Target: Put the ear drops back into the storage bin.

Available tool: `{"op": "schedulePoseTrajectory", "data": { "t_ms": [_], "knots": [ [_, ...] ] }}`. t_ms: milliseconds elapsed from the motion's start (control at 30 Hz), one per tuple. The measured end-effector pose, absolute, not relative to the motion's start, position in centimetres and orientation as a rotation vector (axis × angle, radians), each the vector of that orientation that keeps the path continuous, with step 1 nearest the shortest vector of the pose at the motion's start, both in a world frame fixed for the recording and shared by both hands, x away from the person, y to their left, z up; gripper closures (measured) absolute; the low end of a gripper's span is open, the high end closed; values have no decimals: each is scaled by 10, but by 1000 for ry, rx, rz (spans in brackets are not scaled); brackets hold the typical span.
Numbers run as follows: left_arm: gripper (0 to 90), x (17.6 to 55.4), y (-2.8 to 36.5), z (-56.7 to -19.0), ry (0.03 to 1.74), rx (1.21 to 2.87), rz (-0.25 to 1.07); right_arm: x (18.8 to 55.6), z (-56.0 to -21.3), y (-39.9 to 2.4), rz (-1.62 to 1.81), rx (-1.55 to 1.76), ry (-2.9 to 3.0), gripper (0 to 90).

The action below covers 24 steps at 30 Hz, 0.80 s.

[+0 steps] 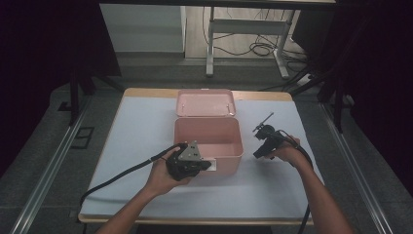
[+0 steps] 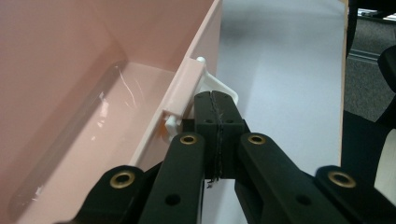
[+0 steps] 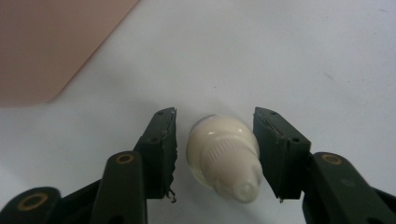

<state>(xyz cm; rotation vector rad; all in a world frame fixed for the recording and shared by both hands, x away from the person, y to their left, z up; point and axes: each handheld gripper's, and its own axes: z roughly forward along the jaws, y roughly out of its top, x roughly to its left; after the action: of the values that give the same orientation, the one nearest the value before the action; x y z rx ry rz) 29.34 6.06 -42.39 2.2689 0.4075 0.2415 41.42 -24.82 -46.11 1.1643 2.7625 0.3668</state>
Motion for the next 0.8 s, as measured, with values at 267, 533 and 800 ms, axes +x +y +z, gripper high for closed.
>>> {"op": "schedulePoseTrajectory", "data": {
  "t_ms": [267,533,800],
  "knots": [
    [900,293,61,-424,407,2267,242,416,-467,-249,326,1164,2777,591],
    [900,293,61,-424,408,2265,242,416,-466,-250,332,1151,2791,598],
    [900,294,61,-424,406,2263,242,412,-446,-253,400,1136,2780,599]
  ]
}}
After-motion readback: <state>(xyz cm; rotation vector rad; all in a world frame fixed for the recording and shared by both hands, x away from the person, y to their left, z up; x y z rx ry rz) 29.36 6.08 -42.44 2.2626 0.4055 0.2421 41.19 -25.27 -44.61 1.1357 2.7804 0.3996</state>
